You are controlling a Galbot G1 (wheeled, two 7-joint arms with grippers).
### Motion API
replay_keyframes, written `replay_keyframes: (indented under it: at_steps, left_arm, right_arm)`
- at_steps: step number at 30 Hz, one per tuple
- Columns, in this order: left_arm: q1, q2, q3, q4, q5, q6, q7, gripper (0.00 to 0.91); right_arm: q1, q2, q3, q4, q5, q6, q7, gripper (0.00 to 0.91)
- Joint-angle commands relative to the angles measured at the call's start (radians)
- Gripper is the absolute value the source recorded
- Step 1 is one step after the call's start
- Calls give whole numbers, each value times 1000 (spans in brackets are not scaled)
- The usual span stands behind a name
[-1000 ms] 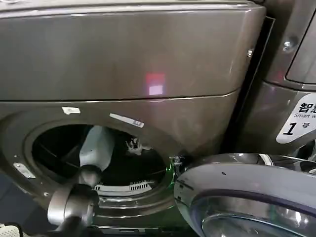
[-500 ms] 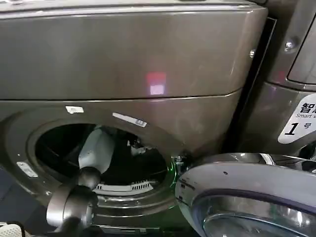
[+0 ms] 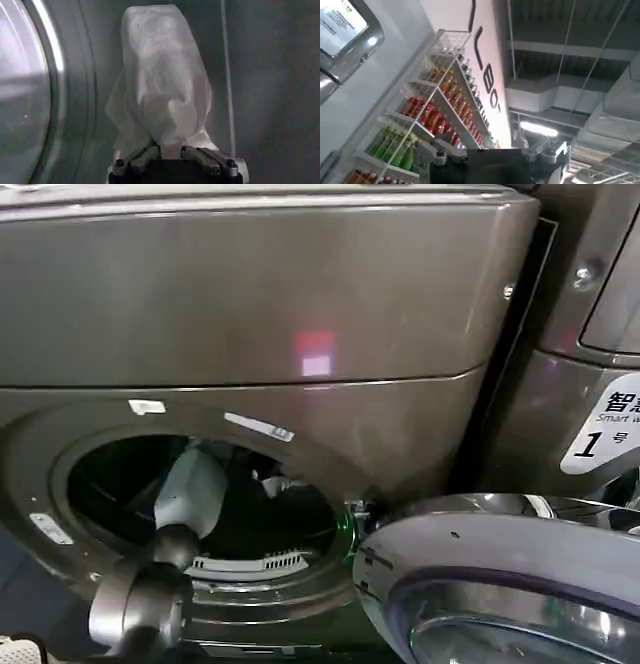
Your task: Grasp the clothes from the dryer.
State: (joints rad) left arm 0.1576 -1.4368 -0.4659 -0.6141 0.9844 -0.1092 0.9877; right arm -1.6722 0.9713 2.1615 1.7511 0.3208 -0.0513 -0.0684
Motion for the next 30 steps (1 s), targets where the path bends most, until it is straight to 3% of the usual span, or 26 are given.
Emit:
replay_keyframes:
  at_steps: [1, 4, 7, 12, 16, 21, 30]
  left_arm:
    - [87, -16, -10, -294, -319, 249, -325, 0]
    - [121, -25, -17, -359, -388, 288, -440, 0]
    - [157, -37, -21, -452, -519, 401, -560, 0]
    - [197, -75, -29, -553, -751, 506, -775, 0]
    - [256, -99, -40, -633, -835, 503, -895, 0]
    - [347, -110, -30, -703, -917, 438, -991, 0]
    - [349, -111, -34, -675, -982, 441, -1033, 0]
  right_arm:
    - [9, 1, -7, 58, -20, -70, 40, 907]
    - [13, -2, -20, 53, -4, -8, 28, 907]
    - [16, 4, -24, 62, -9, -7, 31, 907]
    - [14, 1, -22, 63, -7, -6, 30, 907]
    - [14, 10, -21, 68, -2, -6, 32, 907]
    - [18, 19, -25, 67, 0, 0, 37, 907]
    - [14, 28, -20, 64, 3, 3, 39, 907]
